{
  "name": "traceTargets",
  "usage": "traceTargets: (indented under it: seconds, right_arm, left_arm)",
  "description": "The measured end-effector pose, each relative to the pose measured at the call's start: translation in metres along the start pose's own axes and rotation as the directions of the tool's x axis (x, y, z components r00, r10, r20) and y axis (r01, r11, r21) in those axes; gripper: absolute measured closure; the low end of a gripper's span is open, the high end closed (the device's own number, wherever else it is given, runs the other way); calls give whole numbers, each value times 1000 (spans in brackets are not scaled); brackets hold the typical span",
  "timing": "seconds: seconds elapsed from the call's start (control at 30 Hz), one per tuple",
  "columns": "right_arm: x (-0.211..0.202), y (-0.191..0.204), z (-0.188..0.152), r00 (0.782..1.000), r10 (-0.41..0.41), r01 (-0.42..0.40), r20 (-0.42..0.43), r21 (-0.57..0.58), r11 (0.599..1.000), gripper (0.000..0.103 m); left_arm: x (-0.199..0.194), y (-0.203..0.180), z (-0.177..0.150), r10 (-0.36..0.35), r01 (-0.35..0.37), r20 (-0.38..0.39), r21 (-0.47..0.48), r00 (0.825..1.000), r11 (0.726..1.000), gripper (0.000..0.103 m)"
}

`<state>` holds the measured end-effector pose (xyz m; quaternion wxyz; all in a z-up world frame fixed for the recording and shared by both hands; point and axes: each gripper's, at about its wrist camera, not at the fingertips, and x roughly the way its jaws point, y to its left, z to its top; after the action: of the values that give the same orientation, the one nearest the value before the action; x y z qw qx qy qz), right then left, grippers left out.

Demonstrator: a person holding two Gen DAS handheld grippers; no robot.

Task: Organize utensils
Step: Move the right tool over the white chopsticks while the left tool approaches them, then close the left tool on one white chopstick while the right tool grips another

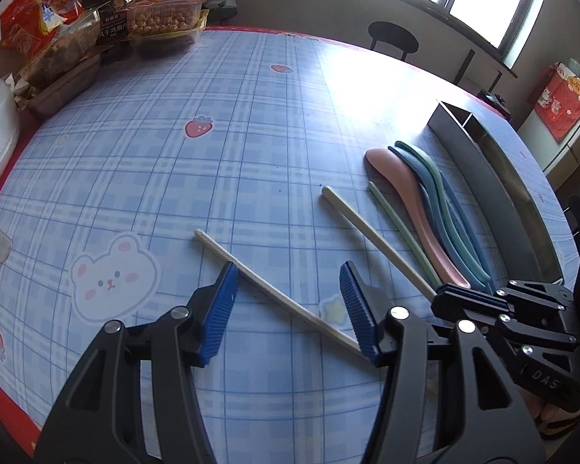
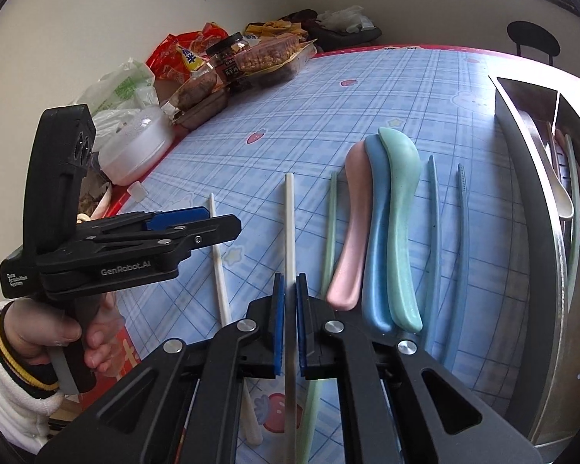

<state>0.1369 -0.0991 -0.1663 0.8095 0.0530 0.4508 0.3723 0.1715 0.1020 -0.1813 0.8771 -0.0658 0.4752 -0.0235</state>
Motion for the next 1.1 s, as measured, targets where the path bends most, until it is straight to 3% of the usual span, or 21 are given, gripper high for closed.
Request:
traceTargets:
  seconds: [0.37, 0.63, 0.8, 0.93, 1.1]
  right_arm:
    - [-5, -7, -1, 999, 7, -8, 31, 44, 999, 97]
    - [-8, -8, -2, 999, 8, -10, 41, 55, 998, 97]
    - [-11, -11, -3, 999, 10, -13, 49, 64, 998, 97]
    - [-11, -11, -3, 999, 10, -14, 51, 65, 998, 97]
    - [-11, -9, -3, 999, 14, -17, 48, 61, 998, 97]
  left_arm:
    - [15, -17, 16, 88, -89, 17, 47, 996, 995, 54]
    - [-2, -41, -15, 59, -57, -25, 87, 998, 995, 53]
    - [-8, -56, -32, 93, -91, -6, 139, 996, 986, 52]
    - [-10, -48, -32, 89, -90, 18, 134, 996, 987, 78]
    - [-12, -33, -27, 45, -43, -10, 160, 999, 986, 86]
